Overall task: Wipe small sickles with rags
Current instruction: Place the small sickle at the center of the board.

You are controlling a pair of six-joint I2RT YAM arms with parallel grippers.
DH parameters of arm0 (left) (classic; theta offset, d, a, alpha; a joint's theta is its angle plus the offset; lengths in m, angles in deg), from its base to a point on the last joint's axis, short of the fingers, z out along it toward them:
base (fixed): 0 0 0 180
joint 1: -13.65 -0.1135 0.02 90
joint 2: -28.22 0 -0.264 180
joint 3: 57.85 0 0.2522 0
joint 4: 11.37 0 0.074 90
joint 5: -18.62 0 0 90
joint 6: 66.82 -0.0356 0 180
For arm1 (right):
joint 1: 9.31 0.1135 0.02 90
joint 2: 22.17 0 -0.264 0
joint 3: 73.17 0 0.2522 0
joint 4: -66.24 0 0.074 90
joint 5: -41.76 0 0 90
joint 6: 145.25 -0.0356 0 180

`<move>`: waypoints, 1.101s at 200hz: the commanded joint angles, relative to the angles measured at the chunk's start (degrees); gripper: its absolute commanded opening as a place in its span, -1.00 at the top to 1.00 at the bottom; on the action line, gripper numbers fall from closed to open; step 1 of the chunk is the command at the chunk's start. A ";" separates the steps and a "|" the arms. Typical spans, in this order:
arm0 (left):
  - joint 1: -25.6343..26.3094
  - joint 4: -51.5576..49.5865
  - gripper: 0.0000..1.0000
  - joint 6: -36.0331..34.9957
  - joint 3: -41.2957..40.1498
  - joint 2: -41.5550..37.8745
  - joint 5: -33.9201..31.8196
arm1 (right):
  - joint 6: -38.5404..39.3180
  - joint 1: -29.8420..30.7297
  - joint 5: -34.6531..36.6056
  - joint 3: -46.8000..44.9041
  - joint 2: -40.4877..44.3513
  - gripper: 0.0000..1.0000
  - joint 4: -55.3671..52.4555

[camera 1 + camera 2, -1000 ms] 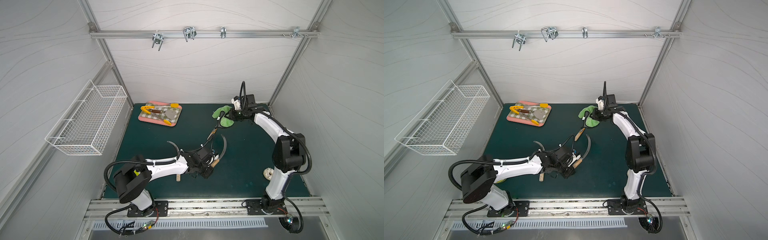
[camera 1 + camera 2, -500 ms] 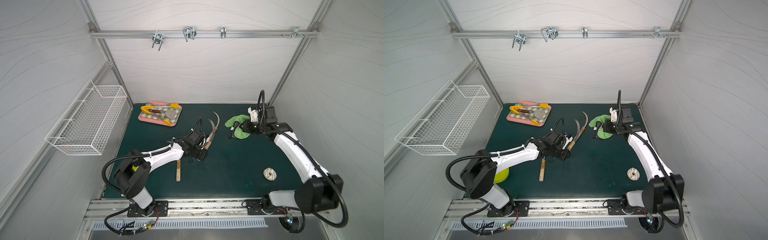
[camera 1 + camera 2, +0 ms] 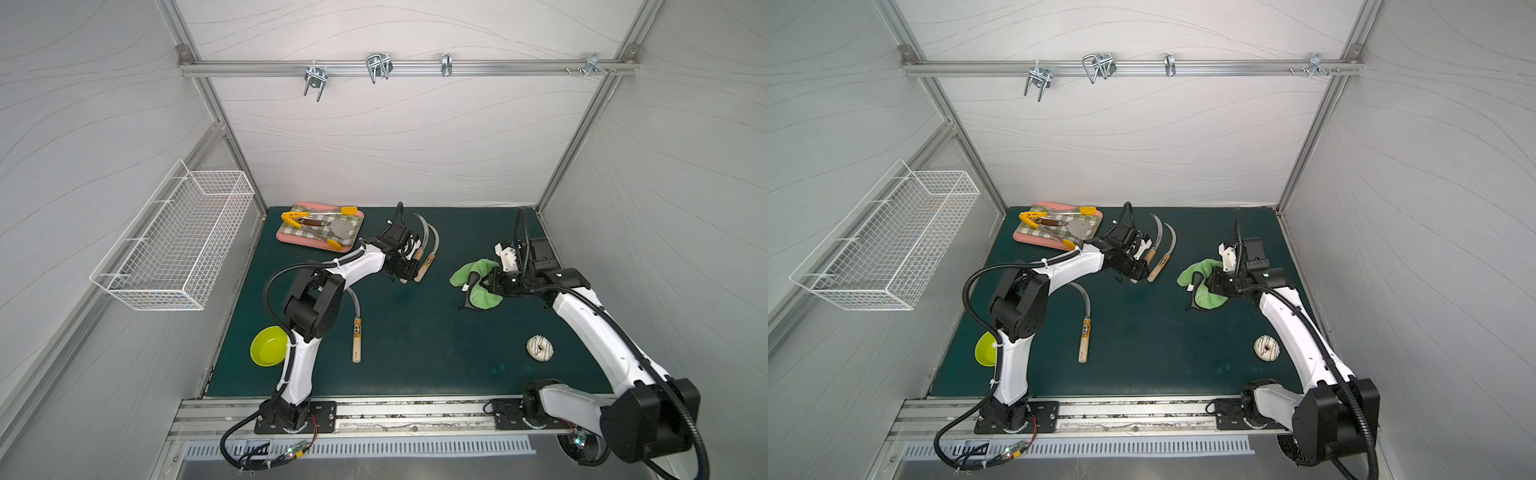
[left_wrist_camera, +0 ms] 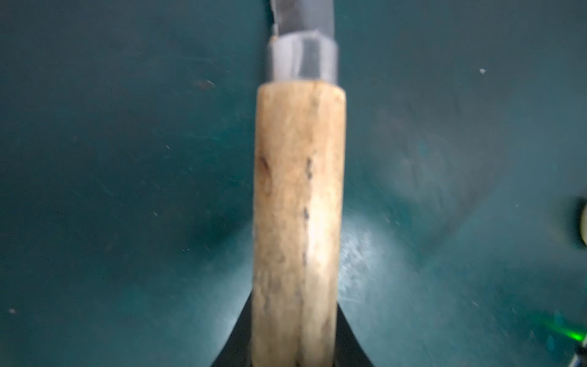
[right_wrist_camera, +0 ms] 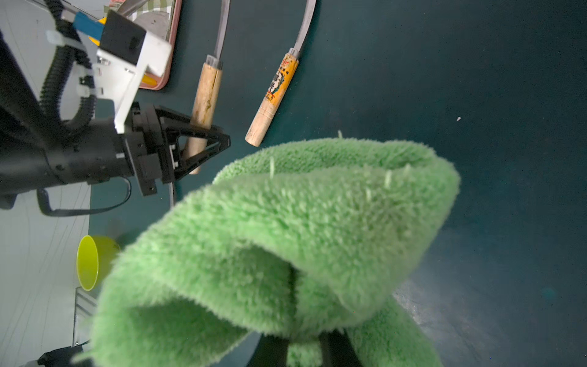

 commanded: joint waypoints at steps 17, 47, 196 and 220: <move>-1.76 -3.70 0.92 -1.32 8.66 5.46 1.16 | 1.64 0.36 -2.65 -0.86 0.42 0.82 0.62; -2.54 -5.28 0.77 -1.10 12.94 9.18 2.13 | 1.47 0.47 -3.92 -1.55 -0.30 0.82 1.51; -5.67 -5.87 0.30 1.00 18.99 13.79 4.08 | 3.79 0.55 -3.42 -2.28 0.31 0.77 1.16; -6.02 -5.96 0.27 1.46 19.04 12.69 3.72 | 4.08 0.56 -3.99 -1.93 0.45 0.77 0.73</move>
